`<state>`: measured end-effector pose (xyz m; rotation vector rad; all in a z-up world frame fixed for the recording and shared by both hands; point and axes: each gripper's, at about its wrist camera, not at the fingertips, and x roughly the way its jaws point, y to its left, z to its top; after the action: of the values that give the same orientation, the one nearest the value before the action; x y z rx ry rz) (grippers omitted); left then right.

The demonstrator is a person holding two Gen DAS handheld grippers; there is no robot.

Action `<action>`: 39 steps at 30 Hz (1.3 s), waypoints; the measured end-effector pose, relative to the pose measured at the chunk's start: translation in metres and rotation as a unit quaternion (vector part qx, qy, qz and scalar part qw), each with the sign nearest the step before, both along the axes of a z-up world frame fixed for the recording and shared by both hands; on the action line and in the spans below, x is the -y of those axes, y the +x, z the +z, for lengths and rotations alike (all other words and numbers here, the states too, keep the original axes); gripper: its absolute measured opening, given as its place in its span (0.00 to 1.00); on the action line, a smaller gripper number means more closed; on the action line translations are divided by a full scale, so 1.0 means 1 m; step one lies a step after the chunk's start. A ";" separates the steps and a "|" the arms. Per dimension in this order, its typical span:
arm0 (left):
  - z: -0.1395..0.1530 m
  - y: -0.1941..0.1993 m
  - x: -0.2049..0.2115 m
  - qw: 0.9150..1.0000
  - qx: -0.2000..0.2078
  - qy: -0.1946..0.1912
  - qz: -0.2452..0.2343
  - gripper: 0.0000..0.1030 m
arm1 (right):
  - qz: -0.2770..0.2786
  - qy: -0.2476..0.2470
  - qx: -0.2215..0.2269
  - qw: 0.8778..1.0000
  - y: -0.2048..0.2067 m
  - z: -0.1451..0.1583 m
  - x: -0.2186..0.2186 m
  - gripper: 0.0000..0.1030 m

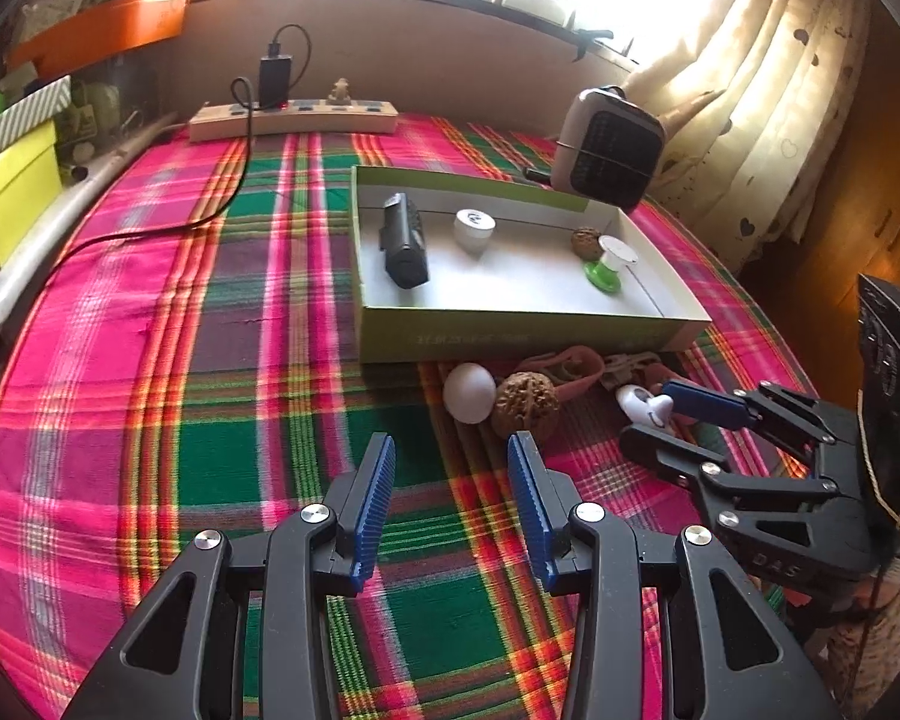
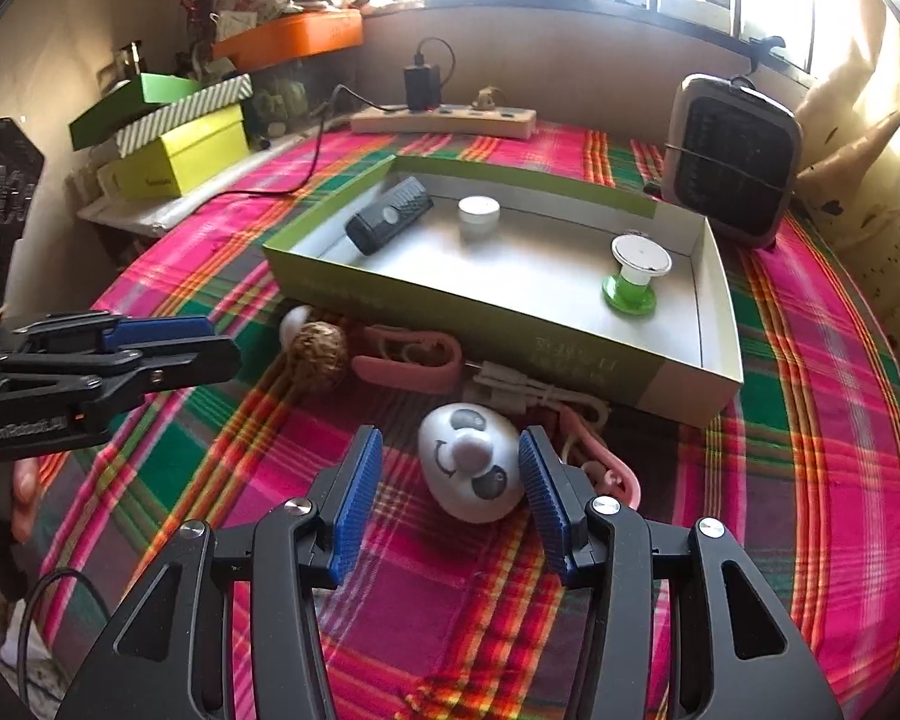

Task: Organize objects
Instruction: 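Move the right tool onto the white panda toy while the left tool approaches the brown ball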

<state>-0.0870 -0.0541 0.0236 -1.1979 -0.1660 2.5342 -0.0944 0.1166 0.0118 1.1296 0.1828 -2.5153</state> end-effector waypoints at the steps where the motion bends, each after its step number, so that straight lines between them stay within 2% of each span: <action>1: 0.000 0.000 -0.001 1.000 0.001 0.000 -0.004 0.36 | 0.000 0.001 0.001 1.000 -0.001 0.000 -0.001 0.47; 9: 0.003 -0.007 -0.013 1.000 0.004 0.009 -0.024 0.37 | 0.003 0.017 0.023 1.000 -0.007 -0.009 -0.001 0.47; 11: 0.004 -0.007 -0.017 1.000 0.003 0.005 -0.028 0.37 | 0.004 0.017 0.024 1.000 -0.006 -0.009 -0.001 0.47; 13: 0.004 -0.009 -0.021 1.000 0.005 0.001 -0.031 0.37 | 0.005 0.021 0.021 1.000 -0.007 -0.008 -0.001 0.41; 19: 0.004 -0.013 -0.034 0.999 0.006 -0.018 -0.030 0.37 | 0.012 0.015 0.022 1.000 -0.008 -0.008 -0.003 0.41; 30: 0.000 -0.021 -0.051 0.999 0.015 -0.050 -0.006 0.37 | 0.031 0.000 0.022 0.999 -0.007 -0.006 -0.013 0.41; 39: -0.012 -0.028 -0.061 0.998 0.037 -0.058 0.010 0.37 | 0.036 -0.003 0.020 0.999 -0.007 -0.004 -0.026 0.41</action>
<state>-0.1154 0.0067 0.0117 -1.3422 -0.0477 2.5482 -0.1014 0.1425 0.0080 1.1505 0.2013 -2.4273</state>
